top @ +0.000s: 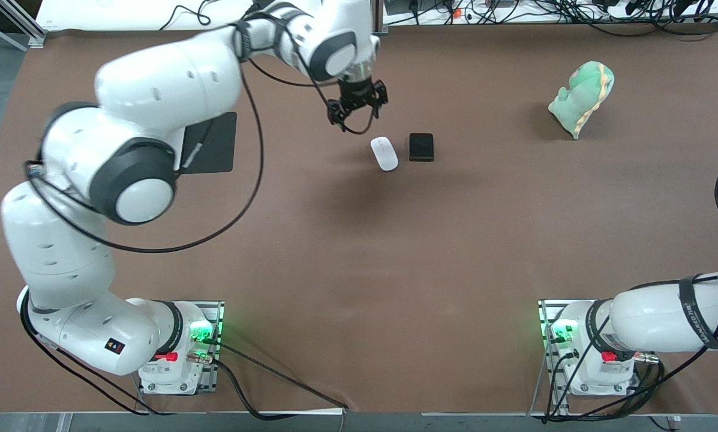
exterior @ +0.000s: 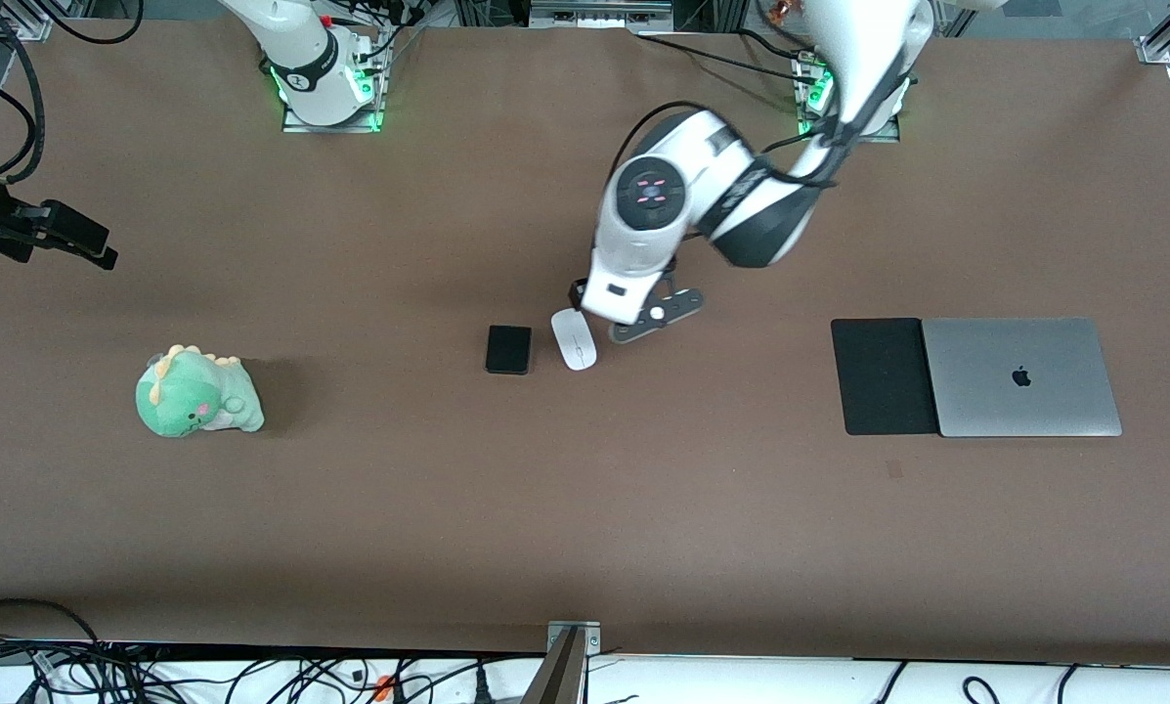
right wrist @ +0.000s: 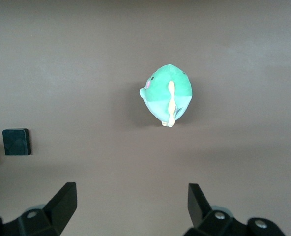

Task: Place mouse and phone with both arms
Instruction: 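Reach the left gripper over the white mouse, then grasp the white mouse with the left gripper and lift it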

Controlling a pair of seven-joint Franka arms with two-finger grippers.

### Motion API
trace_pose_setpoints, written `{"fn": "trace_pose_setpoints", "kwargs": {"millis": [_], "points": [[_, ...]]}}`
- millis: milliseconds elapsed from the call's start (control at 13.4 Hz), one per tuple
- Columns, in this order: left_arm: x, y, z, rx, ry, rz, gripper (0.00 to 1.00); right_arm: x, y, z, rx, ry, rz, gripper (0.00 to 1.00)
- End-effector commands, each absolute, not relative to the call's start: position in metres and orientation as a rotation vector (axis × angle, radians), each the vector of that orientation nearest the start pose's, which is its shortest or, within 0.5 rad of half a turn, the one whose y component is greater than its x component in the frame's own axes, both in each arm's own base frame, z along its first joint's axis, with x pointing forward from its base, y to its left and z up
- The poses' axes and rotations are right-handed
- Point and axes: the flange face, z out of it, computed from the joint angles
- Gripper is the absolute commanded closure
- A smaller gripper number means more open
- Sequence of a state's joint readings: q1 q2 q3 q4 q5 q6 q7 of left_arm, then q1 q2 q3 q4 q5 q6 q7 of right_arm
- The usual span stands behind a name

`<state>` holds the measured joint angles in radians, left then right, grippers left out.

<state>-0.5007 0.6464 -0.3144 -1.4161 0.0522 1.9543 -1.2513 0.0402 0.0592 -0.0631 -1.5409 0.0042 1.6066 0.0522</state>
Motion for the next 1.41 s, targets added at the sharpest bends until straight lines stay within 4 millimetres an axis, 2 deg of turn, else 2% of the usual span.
{"fn": "trace_pose_setpoints", "kwargs": {"millis": [0, 223, 447, 596, 1043, 1191, 1266, 1340], "points": [[0.530, -0.518, 0.287, -3.040, -0.778, 0.199, 0.00, 0.576, -0.012, 0.613, -3.136, 0.077, -0.005, 0.00], [0.528, -0.531, 0.244, -3.079, -0.791, 0.186, 0.00, 0.576, -0.012, 0.613, -3.136, 0.079, -0.005, 0.00], [0.519, -0.542, 0.215, -3.066, -0.861, 0.167, 0.00, 0.576, -0.012, 0.612, -3.136, 0.082, -0.002, 0.00], [0.516, -0.543, 0.201, -3.043, -0.855, 0.140, 0.00, 0.576, -0.012, 0.611, -3.136, 0.082, 0.000, 0.00], [0.509, -0.551, 0.179, -3.031, -0.890, 0.143, 0.00, 0.577, -0.011, 0.609, -3.136, 0.079, 0.007, 0.00], [0.511, -0.549, 0.178, -3.029, -0.891, 0.138, 0.18, 0.577, -0.011, 0.609, -3.136, 0.077, 0.007, 0.00], [0.511, -0.549, 0.178, -3.031, -0.887, 0.138, 0.32, 0.578, -0.011, 0.608, -3.136, 0.077, 0.010, 0.00], [0.514, -0.547, 0.182, -3.036, -0.881, 0.137, 0.50, 0.578, -0.011, 0.608, -3.136, 0.077, 0.010, 0.00]]}}
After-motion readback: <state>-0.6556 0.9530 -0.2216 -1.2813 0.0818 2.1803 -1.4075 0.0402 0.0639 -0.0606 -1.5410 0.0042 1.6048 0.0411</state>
